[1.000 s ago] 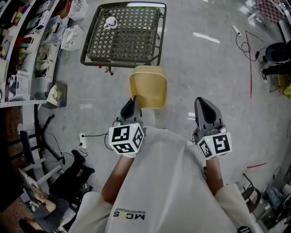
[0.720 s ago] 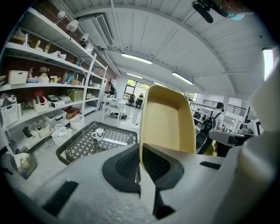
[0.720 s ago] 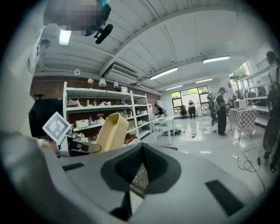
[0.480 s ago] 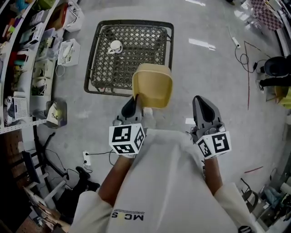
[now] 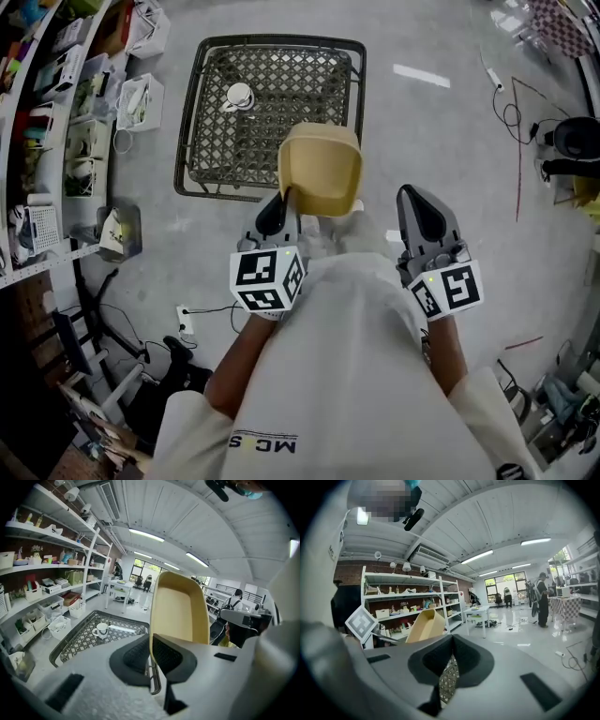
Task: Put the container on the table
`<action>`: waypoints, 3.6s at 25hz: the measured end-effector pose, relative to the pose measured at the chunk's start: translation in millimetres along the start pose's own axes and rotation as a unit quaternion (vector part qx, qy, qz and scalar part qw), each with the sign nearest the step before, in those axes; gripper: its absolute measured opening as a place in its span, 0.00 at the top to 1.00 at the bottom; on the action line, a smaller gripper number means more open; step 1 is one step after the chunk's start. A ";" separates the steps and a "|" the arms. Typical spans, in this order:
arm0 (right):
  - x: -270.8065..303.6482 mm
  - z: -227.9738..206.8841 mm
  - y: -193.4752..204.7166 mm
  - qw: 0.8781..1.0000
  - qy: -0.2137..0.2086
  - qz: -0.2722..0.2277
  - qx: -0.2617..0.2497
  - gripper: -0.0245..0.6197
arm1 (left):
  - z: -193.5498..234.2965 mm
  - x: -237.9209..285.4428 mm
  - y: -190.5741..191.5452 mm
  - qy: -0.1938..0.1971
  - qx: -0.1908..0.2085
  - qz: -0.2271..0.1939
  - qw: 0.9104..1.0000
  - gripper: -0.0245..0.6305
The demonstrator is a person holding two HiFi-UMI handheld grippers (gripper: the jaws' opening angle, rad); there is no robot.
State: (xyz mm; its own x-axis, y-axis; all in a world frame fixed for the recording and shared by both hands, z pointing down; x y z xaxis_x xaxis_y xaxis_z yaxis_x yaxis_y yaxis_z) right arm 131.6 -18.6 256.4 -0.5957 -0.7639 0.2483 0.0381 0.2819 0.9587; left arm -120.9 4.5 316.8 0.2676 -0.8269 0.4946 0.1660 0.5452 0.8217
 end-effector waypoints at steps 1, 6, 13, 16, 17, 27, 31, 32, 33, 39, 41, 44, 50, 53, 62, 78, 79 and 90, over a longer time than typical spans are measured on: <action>0.9 -2.3 2.1 1.000 -0.001 0.003 0.002 0.93 | -1.7 1.8 1.8 0.000 0.001 0.005 1.000 0.91; 4.9 -11.8 9.9 1.000 -0.001 0.013 0.004 0.93 | -5.7 13.6 7.8 0.005 0.002 0.024 1.000 0.91; 5.4 -12.1 13.6 1.000 0.007 0.025 0.004 0.93 | -1.4 24.9 9.6 -0.001 -0.004 0.038 0.999 0.91; 7.4 -12.8 16.1 1.000 0.009 0.026 0.003 0.93 | -1.6 32.6 13.6 0.001 0.000 0.048 0.999 0.91; 8.6 -13.0 17.3 1.000 0.009 0.027 0.002 0.93 | -1.3 35.6 15.2 0.002 0.000 0.052 0.999 0.91; 17.6 -17.4 31.2 0.999 0.015 0.041 0.002 0.93 | 5.8 64.8 47.2 -0.007 -0.033 0.101 0.994 0.91; 26.1 -21.8 38.0 0.998 0.015 0.053 0.001 0.93 | 9.8 77.2 56.1 -0.009 -0.041 0.116 0.992 0.91; 28.7 -23.0 39.7 0.998 0.014 0.056 0.001 0.93 | 10.9 80.5 59.1 -0.010 -0.042 0.121 0.992 0.91; 31.1 -24.0 41.2 0.998 0.013 0.057 0.002 0.93 | 12.2 83.9 63.3 -0.011 -0.046 0.127 0.991 0.91; 42.6 -28.3 49.8 0.997 0.007 0.071 0.004 0.93 | 18.7 106.9 96.5 -0.020 -0.056 0.173 0.983 0.91; 45.6 -30.3 52.6 0.997 0.007 0.076 0.008 0.93 | 20.3 114.9 106.3 -0.022 -0.055 0.186 0.981 0.91; 49.7 -32.8 55.9 0.997 0.009 0.079 0.017 0.93 | 24.4 127.5 121.0 -0.029 -0.058 0.203 0.977 0.91; 58.8 -33.7 64.7 0.996 0.003 0.088 0.028 0.93 | 35.8 147.2 148.3 -0.044 -0.070 0.234 0.969 0.91; 60.0 -34.7 69.7 0.995 0.003 0.094 0.044 0.93 | 41.6 154.3 160.0 -0.048 -0.072 0.252 0.964 0.91; 65.0 -39.7 94.7 0.992 0.002 0.105 0.067 0.93 | 54.2 176.2 188.5 -0.062 -0.076 0.284 0.954 0.91; 68.4 -56.5 112.2 0.989 0.007 0.114 0.093 0.93 | 54.6 192.9 221.3 -0.075 -0.085 0.341 0.933 0.91; 68.6 -56.8 112.4 0.989 0.007 0.114 0.093 0.93 | 55.1 193.2 221.3 -0.075 -0.085 0.341 0.933 0.91; 71.6 -46.7 108.2 0.991 0.007 0.107 0.085 0.93 | 58.0 180.5 204.7 -0.069 -0.085 0.298 0.948 0.91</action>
State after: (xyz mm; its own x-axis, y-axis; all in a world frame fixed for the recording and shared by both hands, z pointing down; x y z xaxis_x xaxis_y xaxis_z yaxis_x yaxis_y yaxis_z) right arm 130.5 -69.9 384.4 -0.5770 -0.6839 0.4464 0.0261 0.5309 0.8470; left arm -93.6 -41.1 590.7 0.2377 -0.3696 0.8983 0.1785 0.9256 0.3336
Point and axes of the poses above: the fingertips, and each gripper's own axes: x forward along the fingers, z to its left, y out of its underside, the point moved 8 cm from there along -x, backward along the fingers, and after that the axes turned 1 degree about z, right-handed, at the moved point
